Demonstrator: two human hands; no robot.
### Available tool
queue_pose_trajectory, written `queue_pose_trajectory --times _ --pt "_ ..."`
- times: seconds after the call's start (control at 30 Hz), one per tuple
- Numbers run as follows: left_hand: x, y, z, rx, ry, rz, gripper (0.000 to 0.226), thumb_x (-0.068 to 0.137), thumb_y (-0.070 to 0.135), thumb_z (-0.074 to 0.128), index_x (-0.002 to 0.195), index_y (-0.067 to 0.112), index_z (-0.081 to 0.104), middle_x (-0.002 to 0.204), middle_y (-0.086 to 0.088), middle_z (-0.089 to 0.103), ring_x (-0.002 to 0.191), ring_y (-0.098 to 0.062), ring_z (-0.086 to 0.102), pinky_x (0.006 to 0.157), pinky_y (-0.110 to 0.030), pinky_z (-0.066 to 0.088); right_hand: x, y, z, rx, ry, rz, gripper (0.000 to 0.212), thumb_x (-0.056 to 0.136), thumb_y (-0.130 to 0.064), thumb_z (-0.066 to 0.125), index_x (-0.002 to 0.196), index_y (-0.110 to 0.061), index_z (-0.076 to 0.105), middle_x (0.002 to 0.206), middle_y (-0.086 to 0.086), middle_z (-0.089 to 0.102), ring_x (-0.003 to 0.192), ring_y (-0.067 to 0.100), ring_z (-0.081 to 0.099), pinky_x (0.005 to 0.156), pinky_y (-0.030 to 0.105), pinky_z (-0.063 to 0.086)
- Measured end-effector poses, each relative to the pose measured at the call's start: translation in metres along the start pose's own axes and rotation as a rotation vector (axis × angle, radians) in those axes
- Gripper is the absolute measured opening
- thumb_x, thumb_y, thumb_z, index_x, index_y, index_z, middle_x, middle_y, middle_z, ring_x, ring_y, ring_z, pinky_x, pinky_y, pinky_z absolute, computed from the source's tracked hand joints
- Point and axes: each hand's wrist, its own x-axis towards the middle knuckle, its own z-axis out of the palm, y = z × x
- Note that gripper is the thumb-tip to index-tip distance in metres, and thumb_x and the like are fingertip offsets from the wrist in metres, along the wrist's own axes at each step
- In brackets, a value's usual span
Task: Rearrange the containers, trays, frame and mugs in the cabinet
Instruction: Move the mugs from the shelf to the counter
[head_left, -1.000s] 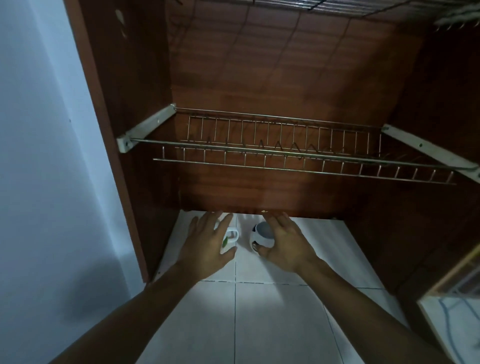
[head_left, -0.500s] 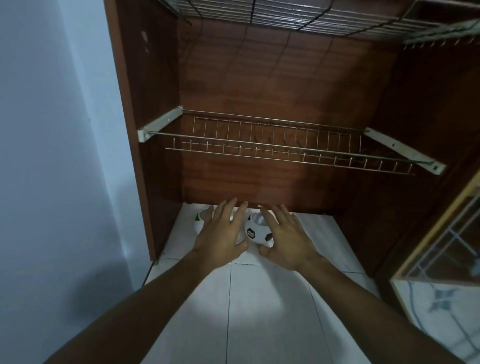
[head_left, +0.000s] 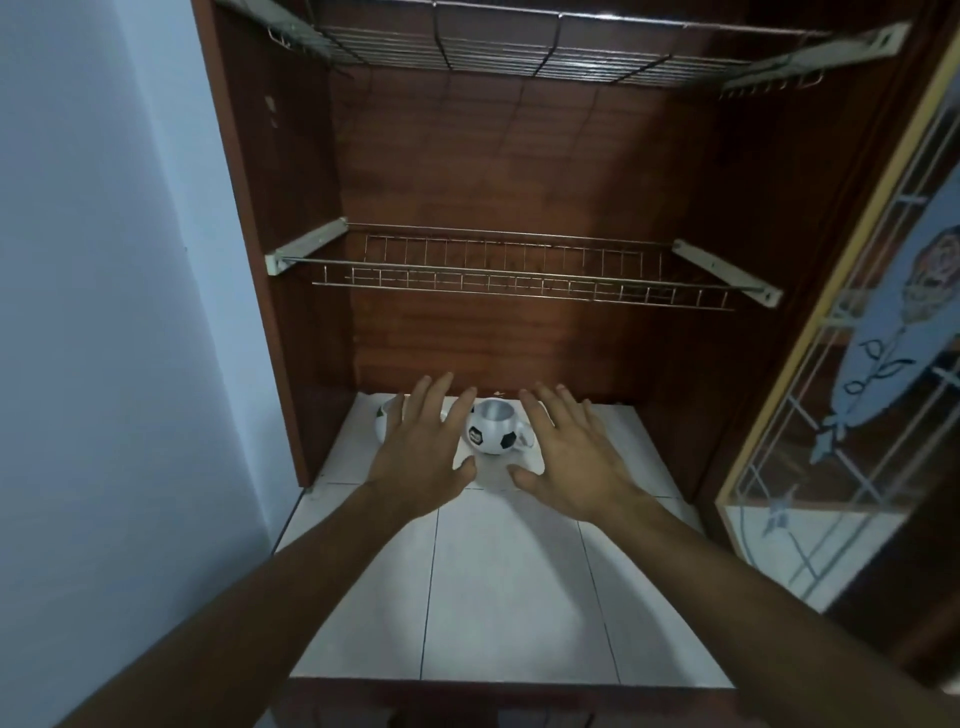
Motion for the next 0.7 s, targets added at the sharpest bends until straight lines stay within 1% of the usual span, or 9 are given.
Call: queue_pose_trajectory --times 0.17,0.27,0.33,0.43,0.5,0.6,0.7 --pt "-0.016 0.008 -0.018 0.002 -0.015 0.025 0.078 0.07 0.037 0.077 0.138 0.014 0.047 0.145 -0.018 0.043 0.132 -0.039 0.042 0.099 -0.062 0.038 -0.02 -0.01 -0.014 0.004 0.025 0.015 0.086 0.091 -0.056 0.052 0.156 -0.019 0.01 0.163 0.002 0.01 0.151 0.027 0.001 0.12 0.05 0.004" --pt "-0.029 0.01 -0.03 -0.028 0.014 0.064 0.074 0.07 0.037 0.074 0.136 0.012 0.049 0.142 -0.019 0.047 0.129 -0.039 0.046 0.099 -0.061 0.04 -0.035 -0.019 -0.021 0.005 0.023 0.033 0.084 0.092 -0.055 0.051 0.155 -0.019 0.01 0.163 0.003 0.009 0.151 0.027 0.001 0.121 0.049 0.007" --pt "-0.04 0.013 -0.039 -0.067 0.044 0.08 0.071 0.07 0.037 0.07 0.133 0.01 0.052 0.138 -0.019 0.051 0.126 -0.039 0.049 0.099 -0.06 0.042 -0.047 -0.027 -0.027 0.03 0.016 0.024 0.083 0.092 -0.053 0.052 0.155 -0.018 0.011 0.163 0.003 0.01 0.151 0.026 0.003 0.121 0.045 0.008" --pt "-0.057 0.016 -0.05 -0.141 0.097 0.101 0.067 0.071 0.037 0.068 0.131 0.008 0.055 0.135 -0.018 0.055 0.123 -0.038 0.053 0.1 -0.056 0.043 -0.067 -0.04 -0.036 0.114 0.079 -0.029 0.08 0.091 -0.046 0.059 0.153 -0.015 0.021 0.16 0.005 0.021 0.148 0.023 0.015 0.118 0.035 0.013" --pt "-0.067 0.02 -0.056 -0.171 0.129 0.109 0.066 0.072 0.036 0.069 0.13 0.008 0.055 0.134 -0.016 0.056 0.122 -0.036 0.053 0.101 -0.054 0.043 -0.081 -0.047 -0.04 0.153 0.105 -0.043 0.078 0.089 -0.043 0.063 0.152 -0.014 0.026 0.159 0.004 0.024 0.147 0.021 0.019 0.117 0.028 0.015" --pt "-0.082 0.028 -0.066 -0.167 0.145 0.114 0.069 0.071 0.034 0.075 0.131 0.008 0.054 0.133 -0.015 0.057 0.123 -0.036 0.053 0.101 -0.055 0.043 -0.098 -0.053 -0.04 0.167 0.084 -0.029 0.078 0.09 -0.043 0.062 0.152 -0.014 0.024 0.161 0.003 0.02 0.149 0.019 0.015 0.118 0.027 0.015" --pt "-0.096 0.038 -0.074 -0.138 0.124 0.101 0.075 0.07 0.033 0.078 0.135 0.007 0.051 0.137 -0.017 0.054 0.127 -0.038 0.05 0.104 -0.057 0.038 -0.114 -0.055 -0.044 0.16 0.067 -0.007 0.081 0.092 -0.046 0.059 0.155 -0.017 0.017 0.163 0.0 0.013 0.15 0.016 0.008 0.118 0.026 0.014"
